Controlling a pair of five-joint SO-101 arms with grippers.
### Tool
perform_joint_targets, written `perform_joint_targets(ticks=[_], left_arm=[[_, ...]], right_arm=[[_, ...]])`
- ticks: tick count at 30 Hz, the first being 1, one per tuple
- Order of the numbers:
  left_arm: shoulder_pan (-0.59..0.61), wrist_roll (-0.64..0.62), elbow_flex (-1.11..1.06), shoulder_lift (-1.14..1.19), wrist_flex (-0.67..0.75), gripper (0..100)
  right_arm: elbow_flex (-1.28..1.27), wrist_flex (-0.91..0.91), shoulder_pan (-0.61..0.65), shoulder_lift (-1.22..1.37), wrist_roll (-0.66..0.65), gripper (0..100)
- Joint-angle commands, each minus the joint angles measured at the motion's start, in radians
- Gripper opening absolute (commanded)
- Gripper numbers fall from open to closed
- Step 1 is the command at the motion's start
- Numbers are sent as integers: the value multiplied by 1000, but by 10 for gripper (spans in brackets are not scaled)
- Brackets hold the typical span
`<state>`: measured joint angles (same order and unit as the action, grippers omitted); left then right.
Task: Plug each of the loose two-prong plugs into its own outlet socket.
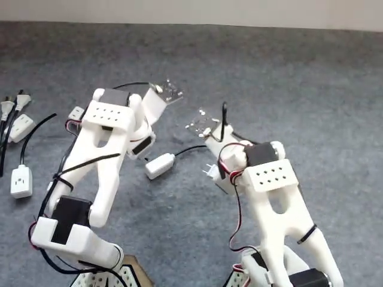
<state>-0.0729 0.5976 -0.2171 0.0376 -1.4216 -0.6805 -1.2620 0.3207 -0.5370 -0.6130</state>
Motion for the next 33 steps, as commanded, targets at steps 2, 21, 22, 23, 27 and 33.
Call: perform_joint_targets(ticks=[2,21,22,23,27,33], left_arm=[[13,20,-105,-4,127,101],[-58,12,142,-2,-40,106],[-71,12,143,-2,-58,106],[-84,12,143,-2,-71,109],[-97,-15,110,-2,-68,175],[-97,26,59,-1,-23,200]], right_arm=[[87,-15,16,-28,-15,6],[-136,156,16,-30,-14,6],[-137,156,16,-30,-12,6],[-137,156,16,-30,-2,6],[-137,154,16,-30,54,6],[-168,153,16,-30,100,6]])
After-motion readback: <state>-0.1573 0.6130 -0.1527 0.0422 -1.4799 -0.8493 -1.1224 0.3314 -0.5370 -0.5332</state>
